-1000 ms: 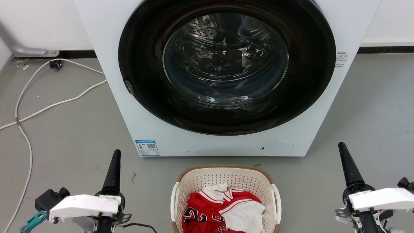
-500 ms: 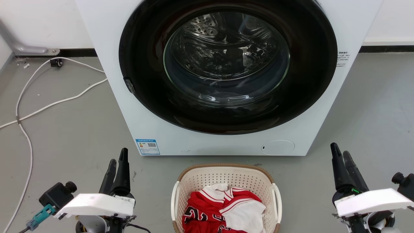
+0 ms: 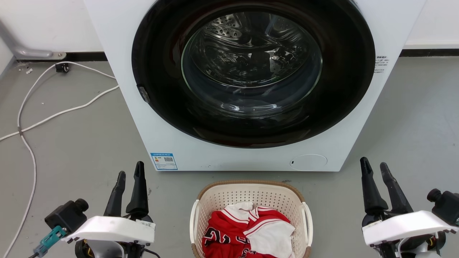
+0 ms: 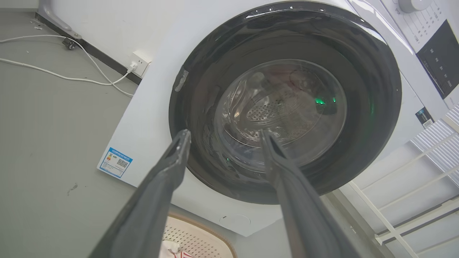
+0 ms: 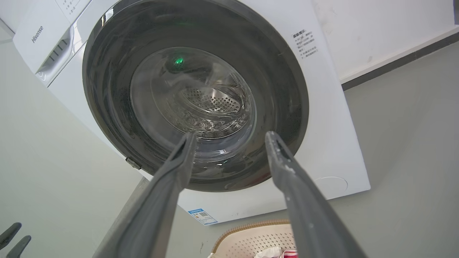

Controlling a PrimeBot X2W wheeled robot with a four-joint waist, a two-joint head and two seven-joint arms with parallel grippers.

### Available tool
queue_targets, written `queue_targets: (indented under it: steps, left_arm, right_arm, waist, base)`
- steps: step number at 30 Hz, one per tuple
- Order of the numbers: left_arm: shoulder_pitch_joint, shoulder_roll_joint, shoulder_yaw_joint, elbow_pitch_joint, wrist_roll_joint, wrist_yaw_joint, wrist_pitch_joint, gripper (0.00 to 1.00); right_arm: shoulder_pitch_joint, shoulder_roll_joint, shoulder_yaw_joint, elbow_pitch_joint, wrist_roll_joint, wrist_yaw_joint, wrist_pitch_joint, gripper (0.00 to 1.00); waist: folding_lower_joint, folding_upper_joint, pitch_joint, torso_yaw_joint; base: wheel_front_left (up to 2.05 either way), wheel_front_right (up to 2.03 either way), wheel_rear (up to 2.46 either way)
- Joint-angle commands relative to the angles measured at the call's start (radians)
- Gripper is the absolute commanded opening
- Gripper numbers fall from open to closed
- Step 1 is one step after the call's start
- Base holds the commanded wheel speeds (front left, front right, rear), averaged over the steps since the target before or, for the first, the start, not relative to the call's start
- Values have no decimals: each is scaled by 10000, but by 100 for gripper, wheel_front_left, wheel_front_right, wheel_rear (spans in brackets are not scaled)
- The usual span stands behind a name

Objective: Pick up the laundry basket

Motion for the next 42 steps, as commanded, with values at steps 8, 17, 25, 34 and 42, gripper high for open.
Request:
queue_targets:
  steps: [8, 17, 25, 34, 42]
  left_arm:
    - [157, 26, -74, -367, 1311, -52, -356, 100]
    - [260, 25, -204, -424, 2340, 12, -603, 100]
    - [352, 24, -329, -491, 3123, 57, -796, 100]
    - [489, 23, -404, -501, 4001, 117, -1001, 100]
    - [608, 22, -489, -312, 4814, 301, -1170, 100]
  right_arm:
    - [163, -5, -8, -419, -1362, 0, -334, 100]
    - [264, 0, 35, -593, -2448, 0, -575, 100]
    - [423, 5, 112, -705, -3282, 0, -774, 100]
    - [551, 9, 158, -760, -4154, 0, -992, 100]
    - [689, 13, 149, -770, -4857, -1, -1154, 100]
  waist:
    - [-1, 0, 30, 3]
    - [-1, 0, 49, 14]
    - [-1, 0, 67, 30]
    - [-1, 0, 72, 31]
    - [-1, 0, 70, 27]
  base:
    - [0, 0, 0]
    - [0, 0, 0]
    - [0, 0, 0]
    - [0, 0, 0]
    - [0, 0, 0]
